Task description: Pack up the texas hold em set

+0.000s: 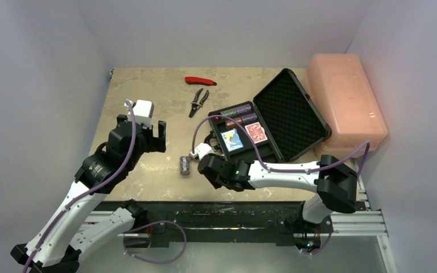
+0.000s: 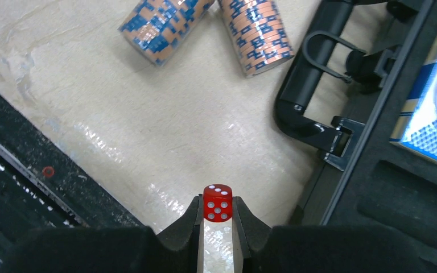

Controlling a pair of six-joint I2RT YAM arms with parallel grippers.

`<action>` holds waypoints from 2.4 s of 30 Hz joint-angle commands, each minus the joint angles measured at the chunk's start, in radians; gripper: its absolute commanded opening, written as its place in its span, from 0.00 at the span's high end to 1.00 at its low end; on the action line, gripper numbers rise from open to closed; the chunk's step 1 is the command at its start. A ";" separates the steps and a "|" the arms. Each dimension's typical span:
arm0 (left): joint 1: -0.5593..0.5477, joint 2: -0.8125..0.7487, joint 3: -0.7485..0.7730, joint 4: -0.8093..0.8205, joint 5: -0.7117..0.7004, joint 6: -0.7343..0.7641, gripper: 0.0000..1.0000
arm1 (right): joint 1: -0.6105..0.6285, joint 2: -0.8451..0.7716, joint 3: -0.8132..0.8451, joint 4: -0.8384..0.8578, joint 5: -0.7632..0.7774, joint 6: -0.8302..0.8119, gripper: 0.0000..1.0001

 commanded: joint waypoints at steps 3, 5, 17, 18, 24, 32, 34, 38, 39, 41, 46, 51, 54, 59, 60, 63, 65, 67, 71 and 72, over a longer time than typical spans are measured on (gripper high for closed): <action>0.006 -0.017 0.003 0.017 -0.015 0.015 0.14 | -0.002 -0.087 0.013 0.035 0.122 0.067 1.00; 0.005 -0.020 0.003 0.016 -0.016 0.015 0.14 | -0.002 -0.101 0.006 0.043 0.151 0.090 1.00; 0.005 -0.025 0.003 0.017 -0.018 0.016 0.14 | -0.011 -0.151 -0.029 0.080 0.313 0.266 1.00; 0.005 -0.023 0.003 0.016 -0.018 0.016 0.14 | -0.021 -0.150 -0.025 0.075 0.318 0.272 1.00; 0.006 -0.019 0.002 0.017 -0.017 0.016 0.14 | -0.117 -0.150 -0.009 0.081 0.261 0.269 1.00; 0.005 -0.017 0.001 0.016 -0.022 0.018 0.14 | -0.247 -0.150 0.026 0.127 0.116 0.213 1.00; 0.005 -0.018 0.003 0.016 -0.023 0.018 0.14 | -0.269 -0.137 0.050 0.124 0.099 0.204 1.00; 0.006 -0.022 0.001 0.016 -0.027 0.017 0.14 | -0.318 -0.106 0.092 0.124 0.051 0.189 1.00; 0.005 -0.021 0.001 0.017 -0.026 0.018 0.14 | -0.328 -0.096 0.104 0.123 0.045 0.186 1.00; 0.006 -0.018 0.001 0.016 -0.025 0.018 0.14 | -0.346 -0.076 0.138 0.118 0.033 0.177 1.00; 0.005 -0.017 0.002 0.016 -0.020 0.020 0.14 | -0.382 -0.024 0.215 0.101 0.022 0.159 1.00; 0.006 -0.021 0.001 0.015 -0.023 0.020 0.14 | -0.416 0.030 0.277 0.084 0.011 0.150 1.00; 0.005 -0.022 0.001 0.016 -0.024 0.021 0.14 | -0.438 0.062 0.315 0.067 0.008 0.150 1.00; 0.005 -0.023 0.003 0.013 -0.027 0.021 0.14 | -0.476 0.111 0.361 0.056 -0.003 0.154 1.00; 0.005 -0.025 0.002 0.014 -0.030 0.022 0.14 | -0.482 0.121 0.368 0.052 -0.004 0.155 1.00; 0.005 -0.027 0.001 0.016 -0.030 0.023 0.14 | -0.501 0.152 0.392 0.047 -0.014 0.153 1.00; 0.005 -0.027 0.002 0.015 -0.030 0.022 0.14 | -0.510 0.173 0.407 0.044 -0.028 0.153 1.00; 0.005 -0.027 0.002 0.014 -0.028 0.022 0.14 | -0.516 0.192 0.420 0.045 -0.035 0.150 1.00; 0.006 -0.027 0.003 0.014 -0.029 0.023 0.14 | -0.520 0.226 0.437 0.042 -0.044 0.147 1.00; 0.006 -0.027 0.003 0.015 -0.028 0.023 0.14 | -0.522 0.234 0.443 0.039 -0.045 0.147 1.00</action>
